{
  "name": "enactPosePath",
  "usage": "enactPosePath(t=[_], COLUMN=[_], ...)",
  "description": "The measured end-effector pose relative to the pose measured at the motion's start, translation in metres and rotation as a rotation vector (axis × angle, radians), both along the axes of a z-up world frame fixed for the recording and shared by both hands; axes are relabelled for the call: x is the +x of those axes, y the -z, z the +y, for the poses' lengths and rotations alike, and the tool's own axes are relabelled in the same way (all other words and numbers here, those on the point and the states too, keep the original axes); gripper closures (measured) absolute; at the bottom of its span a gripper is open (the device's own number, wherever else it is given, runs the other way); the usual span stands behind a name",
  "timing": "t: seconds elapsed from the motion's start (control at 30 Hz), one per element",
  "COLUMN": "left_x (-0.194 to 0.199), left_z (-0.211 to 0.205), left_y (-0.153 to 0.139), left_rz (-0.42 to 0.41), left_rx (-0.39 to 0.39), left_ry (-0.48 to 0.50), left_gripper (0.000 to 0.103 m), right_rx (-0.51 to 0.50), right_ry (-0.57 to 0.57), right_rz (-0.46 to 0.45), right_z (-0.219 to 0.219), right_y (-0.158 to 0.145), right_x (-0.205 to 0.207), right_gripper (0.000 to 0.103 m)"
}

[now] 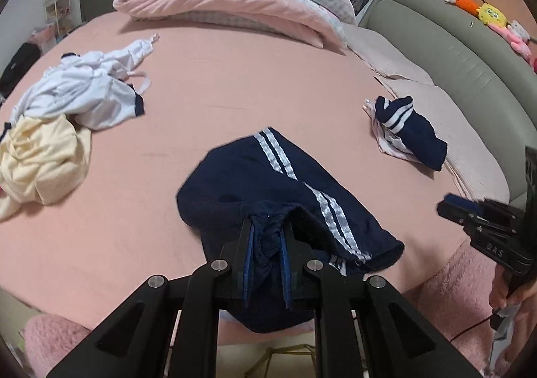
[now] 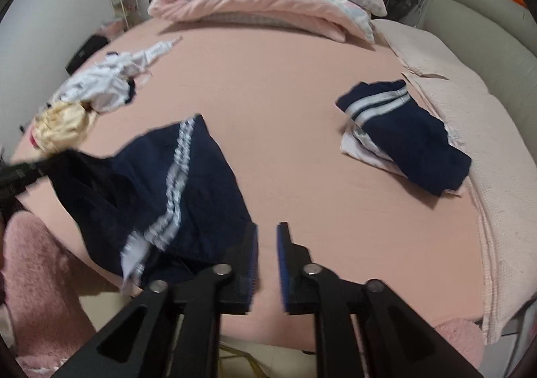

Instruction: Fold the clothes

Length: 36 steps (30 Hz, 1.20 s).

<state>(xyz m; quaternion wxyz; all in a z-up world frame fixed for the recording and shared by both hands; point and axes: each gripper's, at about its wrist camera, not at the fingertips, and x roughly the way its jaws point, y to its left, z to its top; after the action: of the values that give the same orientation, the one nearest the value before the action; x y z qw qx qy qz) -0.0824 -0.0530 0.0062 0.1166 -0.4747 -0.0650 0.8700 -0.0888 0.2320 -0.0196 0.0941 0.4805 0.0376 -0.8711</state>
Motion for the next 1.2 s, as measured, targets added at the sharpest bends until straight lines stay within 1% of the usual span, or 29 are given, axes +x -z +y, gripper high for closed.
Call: enactPosePath(t=[0.03,0.07,0.1,0.2,0.3,0.4,0.47,0.53,0.57,0.63,0.7,0.77,0.87,0.9,0.93,0.97,1.0,1.07,1.1,1.17,1.2], left_x=[0.000,0.000,-0.001,-0.004,-0.007,-0.009,-0.010,-0.010,-0.010,-0.008,-0.008,-0.009,-0.012,-0.012,-0.013,-0.013,-0.013,-0.014,-0.015,-0.018,-0.019], left_z=[0.001,0.001,0.002,0.006,0.010,0.014,0.017,0.020,0.021,0.024,0.028,0.032,0.038,0.040,0.042,0.045,0.049,0.061,0.067,0.077,0.079], left_y=[0.002,0.004,0.005,0.009,0.009,0.009,0.010,0.013,0.015,0.019,0.024,0.028,0.034,0.035,0.038,0.041,0.044,0.049,0.048,0.042,0.039], left_rz=[-0.004,-0.008,-0.012,-0.021,-0.024,-0.030,-0.038,-0.056,-0.064,-0.076,-0.093,-0.105,-0.127,-0.135,-0.147,-0.159,-0.168,-0.180,-0.172,-0.126,-0.108], left_rx=[0.008,0.015,0.023,0.021,0.038,0.037,0.033,0.037,0.037,0.047,0.070,0.080,0.088,0.091,0.101,0.112,0.116,0.127,0.146,0.205,0.214], left_ry=[0.001,0.003,0.004,0.008,0.031,0.050,0.055,0.060,0.063,0.075,0.087,0.094,0.071,0.060,0.055,0.050,0.055,0.079,0.090,0.088,0.075], left_gripper=[0.091,0.091,0.091,0.091,0.091,0.091,0.091,0.091,0.091,0.091,0.090,0.089,0.087,0.084,0.082,0.075,0.073,0.073,0.073,0.073,0.073], right_rx=[-0.019,-0.040,-0.057,-0.075,-0.055,0.001,0.004,-0.003,-0.014,-0.056,-0.087,-0.080,-0.022,-0.007,-0.015,-0.028,-0.058,-0.085,-0.096,-0.145,-0.172], right_ry=[-0.042,-0.111,-0.176,-0.314,-0.427,-0.472,-0.422,-0.359,-0.324,-0.248,-0.176,-0.154,-0.122,-0.109,-0.089,-0.069,-0.045,-0.011,0.002,-0.001,-0.008], right_rz=[0.005,0.003,-0.005,-0.058,-0.113,-0.127,-0.147,-0.174,-0.170,-0.135,-0.083,-0.035,0.033,0.052,0.062,0.071,0.082,0.122,0.144,0.173,0.188], right_z=[-0.004,-0.013,-0.024,-0.060,-0.097,-0.125,-0.127,-0.125,-0.122,-0.108,-0.093,-0.084,-0.073,-0.069,-0.061,-0.054,-0.046,-0.037,-0.036,-0.028,-0.025], right_y=[-0.001,-0.001,0.002,0.021,0.042,0.061,0.074,0.087,0.088,0.079,0.064,0.051,0.036,0.031,0.025,0.019,0.011,-0.006,-0.015,-0.037,-0.050], right_x=[-0.001,-0.002,-0.003,-0.011,-0.013,-0.019,-0.032,-0.049,-0.054,-0.060,-0.064,-0.062,-0.054,-0.050,-0.049,-0.048,-0.046,-0.043,-0.040,-0.031,-0.028], right_gripper=[0.072,0.064,0.062,0.062,0.062,0.062,0.063,0.095,0.101,0.101,0.101,0.101,0.101,0.101,0.101,0.101,0.101,0.101,0.101,0.101,0.101])
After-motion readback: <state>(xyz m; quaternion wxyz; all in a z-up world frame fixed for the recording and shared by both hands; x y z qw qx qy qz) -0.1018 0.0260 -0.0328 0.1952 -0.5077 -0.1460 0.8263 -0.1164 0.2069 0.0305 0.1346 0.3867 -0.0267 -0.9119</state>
